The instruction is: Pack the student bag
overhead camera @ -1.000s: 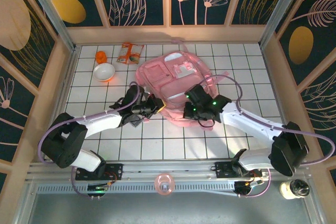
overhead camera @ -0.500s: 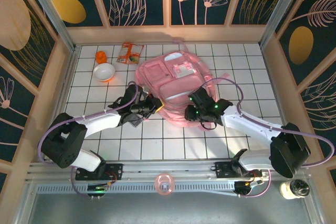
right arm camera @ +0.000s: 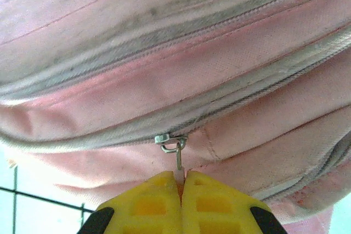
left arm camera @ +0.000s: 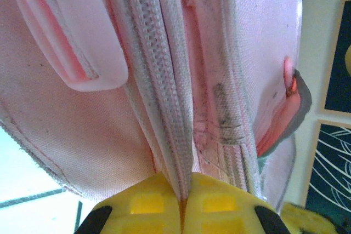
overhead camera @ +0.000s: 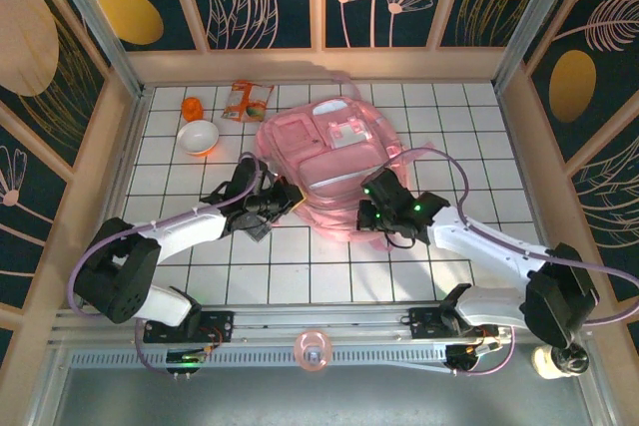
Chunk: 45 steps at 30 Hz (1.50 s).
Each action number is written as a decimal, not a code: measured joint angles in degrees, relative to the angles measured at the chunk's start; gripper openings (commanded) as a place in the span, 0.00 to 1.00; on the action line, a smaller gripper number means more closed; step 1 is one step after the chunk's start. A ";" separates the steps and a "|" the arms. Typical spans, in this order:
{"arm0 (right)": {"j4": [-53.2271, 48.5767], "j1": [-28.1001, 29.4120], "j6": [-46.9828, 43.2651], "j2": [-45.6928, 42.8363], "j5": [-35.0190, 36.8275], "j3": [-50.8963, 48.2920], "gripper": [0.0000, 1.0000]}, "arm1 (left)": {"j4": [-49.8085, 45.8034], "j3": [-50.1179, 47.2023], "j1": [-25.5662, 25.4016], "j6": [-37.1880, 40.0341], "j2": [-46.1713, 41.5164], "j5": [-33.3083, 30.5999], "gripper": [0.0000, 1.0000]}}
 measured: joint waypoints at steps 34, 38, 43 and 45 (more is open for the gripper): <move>21.40 1.25 -12.15 -2.56 -9.99 -5.97 0.00 | -10.38 7.78 1.86 95.27 -12.00 12.39 0.72; 21.68 -0.02 -14.78 -2.56 -12.61 -5.97 0.00 | -12.00 7.80 -3.17 102.49 -8.94 12.13 0.67; 21.46 -1.27 -16.44 -2.56 -15.41 -5.97 0.00 | -12.79 7.96 -4.72 107.12 -3.89 10.21 0.58; 21.31 -1.70 -16.68 -2.56 -16.44 -5.97 0.00 | -12.57 8.13 -5.35 108.19 -2.19 9.35 0.57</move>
